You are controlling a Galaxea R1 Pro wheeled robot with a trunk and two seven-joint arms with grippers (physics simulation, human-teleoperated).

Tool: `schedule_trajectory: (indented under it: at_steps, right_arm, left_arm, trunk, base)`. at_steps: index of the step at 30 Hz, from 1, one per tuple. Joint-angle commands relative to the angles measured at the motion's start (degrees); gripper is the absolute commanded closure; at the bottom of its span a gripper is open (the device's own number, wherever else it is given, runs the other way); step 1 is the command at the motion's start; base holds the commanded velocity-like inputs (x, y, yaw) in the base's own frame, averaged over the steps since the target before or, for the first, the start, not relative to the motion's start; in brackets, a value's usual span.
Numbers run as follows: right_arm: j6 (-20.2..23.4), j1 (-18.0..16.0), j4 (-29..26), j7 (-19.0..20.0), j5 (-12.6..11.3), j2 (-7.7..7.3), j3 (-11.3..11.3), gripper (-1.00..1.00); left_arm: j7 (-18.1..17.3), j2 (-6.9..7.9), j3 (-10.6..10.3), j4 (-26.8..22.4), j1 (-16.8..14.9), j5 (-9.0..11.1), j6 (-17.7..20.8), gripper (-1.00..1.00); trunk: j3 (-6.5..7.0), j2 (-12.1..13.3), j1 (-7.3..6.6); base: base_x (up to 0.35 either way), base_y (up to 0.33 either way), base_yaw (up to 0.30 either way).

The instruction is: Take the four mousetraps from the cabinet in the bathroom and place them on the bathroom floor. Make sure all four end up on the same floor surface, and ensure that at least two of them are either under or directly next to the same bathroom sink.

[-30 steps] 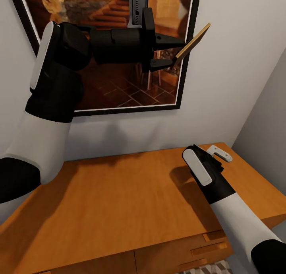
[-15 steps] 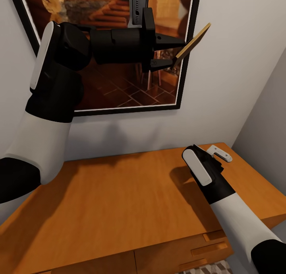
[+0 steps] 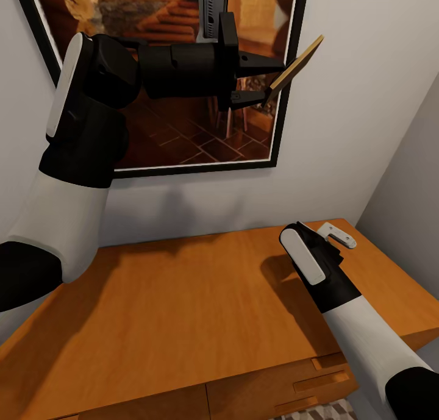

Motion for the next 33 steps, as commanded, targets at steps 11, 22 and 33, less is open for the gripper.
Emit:
schedule_trajectory:
  at_steps: [11, 22, 33]
  right_arm:
    - [0.6, -0.03, 0.77, -0.38, -0.41, -0.06, 0.14, -1.0]
    - [0.83, -0.03, 0.73, -0.38, -0.66, -0.06, 0.22, -1.0]
    - [1.09, -0.03, 0.68, -0.38, -0.87, -0.11, 0.31, -1.0]
  left_arm:
    - [0.53, -0.03, 0.01, 0.02, -0.06, 0.41, 0.07, 1.0]
    - [0.53, -0.03, 0.01, 0.0, -0.06, 0.4, 0.07, 1.0]
    - [0.53, -0.41, -0.08, 0.0, -0.06, 0.44, 0.07, 1.0]
  trunk:
    - [-0.07, -0.02, 0.0]
    - [-0.07, -0.02, 0.0]
    - [-0.07, -0.02, 0.0]
  base:
    - [0.0, 0.0, 0.0]
    - [0.0, 0.0, 0.0]
    - [0.0, 0.0, 0.0]
